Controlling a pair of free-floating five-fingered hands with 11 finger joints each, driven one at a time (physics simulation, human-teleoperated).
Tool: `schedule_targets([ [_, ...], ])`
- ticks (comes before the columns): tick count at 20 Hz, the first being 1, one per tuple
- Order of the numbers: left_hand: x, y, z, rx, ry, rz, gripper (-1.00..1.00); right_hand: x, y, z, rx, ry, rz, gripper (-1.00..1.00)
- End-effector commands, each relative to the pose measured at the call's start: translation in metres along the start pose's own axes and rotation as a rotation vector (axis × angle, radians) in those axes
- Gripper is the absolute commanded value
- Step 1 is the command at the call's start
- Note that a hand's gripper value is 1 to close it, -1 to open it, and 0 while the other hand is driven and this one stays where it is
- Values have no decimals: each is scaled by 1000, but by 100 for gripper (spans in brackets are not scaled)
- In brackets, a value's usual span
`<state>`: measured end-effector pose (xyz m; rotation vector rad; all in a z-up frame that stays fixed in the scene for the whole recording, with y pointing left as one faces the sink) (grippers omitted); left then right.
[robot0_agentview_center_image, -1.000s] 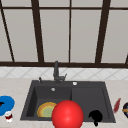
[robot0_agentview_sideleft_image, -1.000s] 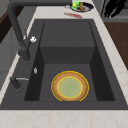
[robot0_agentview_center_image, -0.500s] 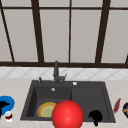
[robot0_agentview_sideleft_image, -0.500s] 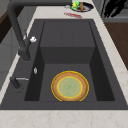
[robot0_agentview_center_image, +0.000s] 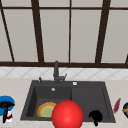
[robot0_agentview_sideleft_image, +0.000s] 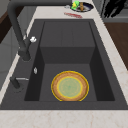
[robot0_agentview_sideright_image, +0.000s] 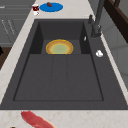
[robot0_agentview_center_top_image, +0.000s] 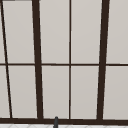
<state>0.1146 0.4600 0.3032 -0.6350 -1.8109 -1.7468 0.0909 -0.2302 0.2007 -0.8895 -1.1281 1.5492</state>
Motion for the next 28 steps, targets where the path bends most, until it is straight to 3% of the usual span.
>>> schedule_targets([
  [1,-8,-10,-5,-22,20,-2,-100,0,0,0,0,0,0,0],
  [7,-21,-23,-3,-2,2,52,-100,0,0,0,0,0,0,0],
  [15,-38,-25,3,-4,2,75,-100,0,0,0,0,0,0,0],
  [24,-46,-30,21,-1,-15,42,-100,0,0,0,0,0,0,0],
  [28,-49,-32,17,-7,1,30,-100,0,0,0,0,0,0,0],
])
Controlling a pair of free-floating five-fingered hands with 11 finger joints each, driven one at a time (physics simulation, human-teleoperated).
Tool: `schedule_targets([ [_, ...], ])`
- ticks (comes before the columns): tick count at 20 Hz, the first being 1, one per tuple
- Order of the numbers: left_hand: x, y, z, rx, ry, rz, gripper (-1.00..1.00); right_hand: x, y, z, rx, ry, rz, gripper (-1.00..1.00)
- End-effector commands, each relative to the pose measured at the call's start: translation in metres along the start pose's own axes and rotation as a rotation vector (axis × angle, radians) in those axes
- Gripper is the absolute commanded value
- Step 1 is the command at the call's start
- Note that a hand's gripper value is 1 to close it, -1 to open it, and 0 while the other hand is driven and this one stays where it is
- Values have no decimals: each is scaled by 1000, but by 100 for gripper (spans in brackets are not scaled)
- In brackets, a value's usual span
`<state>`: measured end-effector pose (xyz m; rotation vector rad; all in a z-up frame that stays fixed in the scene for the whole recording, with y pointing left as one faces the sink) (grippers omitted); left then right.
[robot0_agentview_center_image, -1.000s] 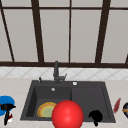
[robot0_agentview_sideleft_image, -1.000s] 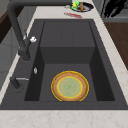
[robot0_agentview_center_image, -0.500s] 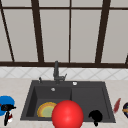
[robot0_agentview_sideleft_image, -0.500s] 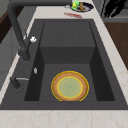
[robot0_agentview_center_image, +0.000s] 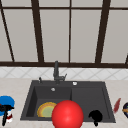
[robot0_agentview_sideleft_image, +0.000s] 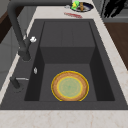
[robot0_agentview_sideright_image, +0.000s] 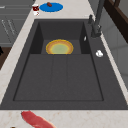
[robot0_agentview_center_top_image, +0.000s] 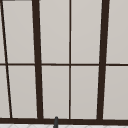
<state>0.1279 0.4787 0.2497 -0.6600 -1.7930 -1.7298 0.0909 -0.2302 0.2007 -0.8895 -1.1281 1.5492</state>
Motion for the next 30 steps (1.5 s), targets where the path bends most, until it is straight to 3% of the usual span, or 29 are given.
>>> schedule_targets([
  [1,-5,-4,-4,-4,4,0,-100,0,0,0,0,0,0,0],
  [20,-51,-20,18,17,-24,9,-100,0,0,0,0,0,0,0],
  [21,-53,-20,19,16,-23,4,100,0,0,0,0,0,0,0],
  [22,-55,-19,21,-8,-34,-8,100,0,0,0,0,0,0,0],
  [23,-57,-19,21,-10,-33,-18,100,0,0,0,0,0,0,0],
  [27,-61,-12,20,13,-33,-121,100,0,0,0,0,0,0,0],
  [30,-61,-8,17,25,-25,-161,100,0,0,0,0,0,0,0],
])
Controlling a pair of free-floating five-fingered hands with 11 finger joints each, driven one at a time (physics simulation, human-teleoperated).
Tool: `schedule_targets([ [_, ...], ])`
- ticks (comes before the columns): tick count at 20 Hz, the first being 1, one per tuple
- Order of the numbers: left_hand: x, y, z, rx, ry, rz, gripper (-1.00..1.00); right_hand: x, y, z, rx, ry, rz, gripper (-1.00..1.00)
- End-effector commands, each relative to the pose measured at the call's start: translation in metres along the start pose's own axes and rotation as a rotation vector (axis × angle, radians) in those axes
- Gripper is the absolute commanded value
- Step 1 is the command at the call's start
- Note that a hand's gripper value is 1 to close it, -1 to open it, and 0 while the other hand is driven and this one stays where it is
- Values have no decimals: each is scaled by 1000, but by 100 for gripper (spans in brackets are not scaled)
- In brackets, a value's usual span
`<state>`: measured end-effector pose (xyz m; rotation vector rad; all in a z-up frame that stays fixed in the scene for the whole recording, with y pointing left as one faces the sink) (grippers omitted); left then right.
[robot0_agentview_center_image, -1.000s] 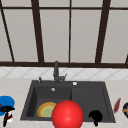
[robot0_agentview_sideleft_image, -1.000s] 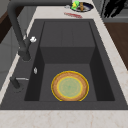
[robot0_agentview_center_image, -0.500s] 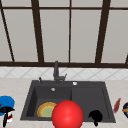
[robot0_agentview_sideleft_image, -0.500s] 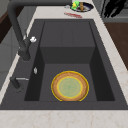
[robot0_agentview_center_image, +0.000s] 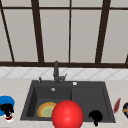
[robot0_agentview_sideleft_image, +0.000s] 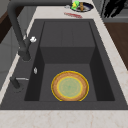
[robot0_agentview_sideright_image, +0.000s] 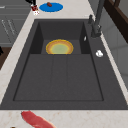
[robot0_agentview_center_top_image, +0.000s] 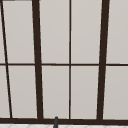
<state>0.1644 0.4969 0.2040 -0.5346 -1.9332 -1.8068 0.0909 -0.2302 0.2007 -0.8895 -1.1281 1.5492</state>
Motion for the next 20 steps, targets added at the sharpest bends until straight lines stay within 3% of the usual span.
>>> schedule_targets([
  [1,-4,0,0,0,0,0,100,0,0,0,0,0,0,0],
  [4,-7,0,-1,8,4,-8,100,0,0,0,0,0,0,0],
  [5,-9,1,-1,10,4,-11,-100,0,0,0,0,0,0,0],
  [6,-10,3,-3,42,4,-27,-100,0,0,0,0,0,0,0],
  [7,-12,5,-4,43,2,-32,-100,0,0,0,0,0,0,0],
  [14,-24,8,-5,23,-13,-7,-100,0,0,0,0,0,0,0],
  [16,-31,9,0,19,-20,-29,-100,0,0,0,0,0,0,0],
  [20,-35,3,12,12,-26,6,-100,0,0,0,0,0,0,0],
])
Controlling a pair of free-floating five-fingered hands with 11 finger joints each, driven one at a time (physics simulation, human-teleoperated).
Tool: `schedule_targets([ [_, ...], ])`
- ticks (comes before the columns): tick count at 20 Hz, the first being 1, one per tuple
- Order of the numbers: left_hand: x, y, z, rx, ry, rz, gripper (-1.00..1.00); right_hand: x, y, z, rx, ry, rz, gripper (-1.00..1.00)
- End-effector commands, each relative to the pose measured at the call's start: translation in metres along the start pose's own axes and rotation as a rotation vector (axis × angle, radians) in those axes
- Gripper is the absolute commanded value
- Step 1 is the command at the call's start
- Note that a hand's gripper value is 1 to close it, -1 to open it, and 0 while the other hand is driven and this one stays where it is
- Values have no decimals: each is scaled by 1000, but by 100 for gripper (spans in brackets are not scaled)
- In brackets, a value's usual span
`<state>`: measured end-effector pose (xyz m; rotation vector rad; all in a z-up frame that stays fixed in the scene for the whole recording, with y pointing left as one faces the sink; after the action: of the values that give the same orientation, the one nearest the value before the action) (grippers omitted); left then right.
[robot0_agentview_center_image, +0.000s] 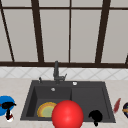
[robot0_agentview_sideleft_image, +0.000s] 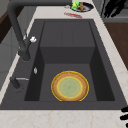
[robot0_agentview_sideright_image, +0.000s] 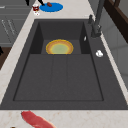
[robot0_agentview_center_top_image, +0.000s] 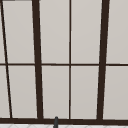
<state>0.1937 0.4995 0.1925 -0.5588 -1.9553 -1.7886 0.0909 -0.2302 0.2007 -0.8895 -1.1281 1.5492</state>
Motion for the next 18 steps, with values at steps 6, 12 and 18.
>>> schedule_targets([
  [6,-23,-17,20,-2,1,39,-100,0,0,0,0,0,0,0],
  [12,-60,-36,24,6,-6,58,-100,0,0,0,0,0,0,0],
  [18,-56,-44,45,46,-51,147,-100,0,0,0,0,0,0,0],
])
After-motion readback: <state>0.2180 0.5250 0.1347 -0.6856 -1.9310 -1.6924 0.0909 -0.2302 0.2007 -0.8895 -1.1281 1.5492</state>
